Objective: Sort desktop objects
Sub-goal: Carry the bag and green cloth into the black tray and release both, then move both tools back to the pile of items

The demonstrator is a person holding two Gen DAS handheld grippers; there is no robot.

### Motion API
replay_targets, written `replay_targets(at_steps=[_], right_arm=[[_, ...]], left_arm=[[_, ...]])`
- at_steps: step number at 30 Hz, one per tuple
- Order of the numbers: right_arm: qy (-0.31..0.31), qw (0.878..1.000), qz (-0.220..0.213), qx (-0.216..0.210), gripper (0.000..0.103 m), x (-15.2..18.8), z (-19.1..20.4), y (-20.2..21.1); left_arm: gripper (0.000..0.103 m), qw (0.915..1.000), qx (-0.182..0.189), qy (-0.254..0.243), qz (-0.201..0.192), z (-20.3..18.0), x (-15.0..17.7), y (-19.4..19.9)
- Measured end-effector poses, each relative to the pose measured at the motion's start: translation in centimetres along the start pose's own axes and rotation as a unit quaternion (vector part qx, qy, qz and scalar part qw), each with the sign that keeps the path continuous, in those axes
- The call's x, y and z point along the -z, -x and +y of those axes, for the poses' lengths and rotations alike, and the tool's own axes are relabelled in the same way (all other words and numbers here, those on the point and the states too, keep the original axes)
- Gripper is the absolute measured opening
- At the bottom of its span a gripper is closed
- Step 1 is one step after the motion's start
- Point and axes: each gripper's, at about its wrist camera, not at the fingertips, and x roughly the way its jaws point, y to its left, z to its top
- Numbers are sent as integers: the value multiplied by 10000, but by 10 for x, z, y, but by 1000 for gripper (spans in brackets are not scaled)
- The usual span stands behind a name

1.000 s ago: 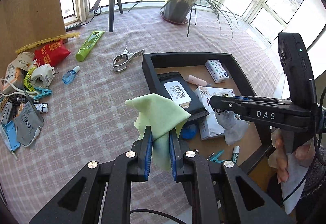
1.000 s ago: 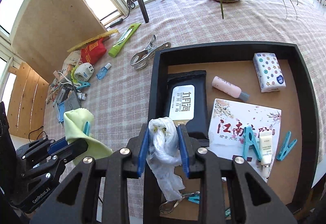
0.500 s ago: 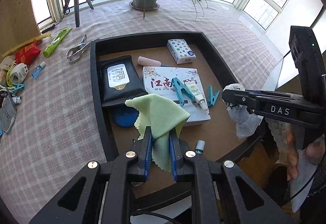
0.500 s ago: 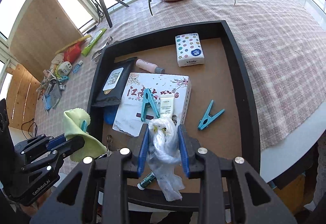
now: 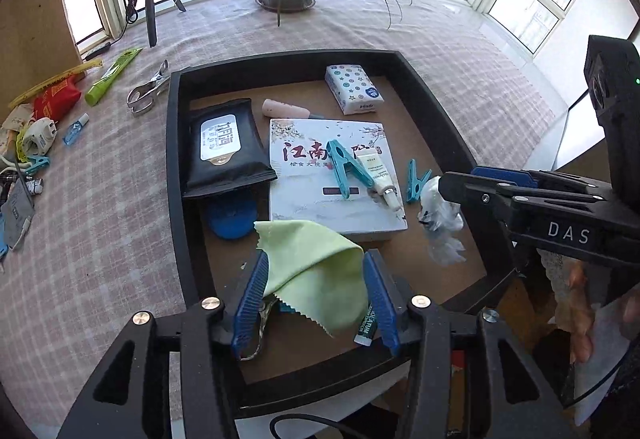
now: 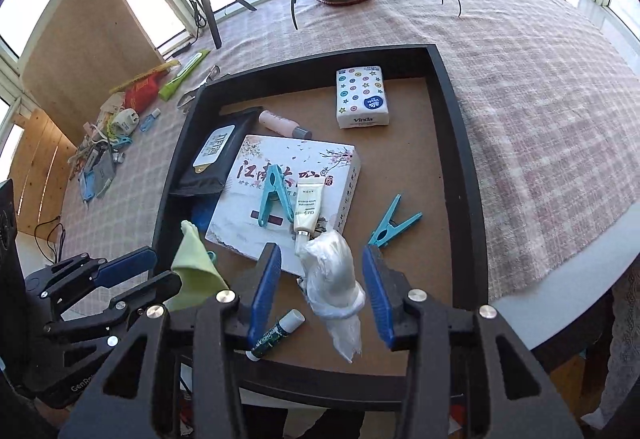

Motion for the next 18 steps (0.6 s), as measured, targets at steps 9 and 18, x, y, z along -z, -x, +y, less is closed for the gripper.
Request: replay_targets(at_steps=[9, 18], right_arm=[[192, 9997, -126, -51, 60, -3, 16, 5], [659, 9973, -192, -266, 60, -9, 56, 1]], left_arm=[[57, 9997, -121, 194, -128, 13, 3, 11], [57, 9965, -367, 717, -210, 61, 20, 28]])
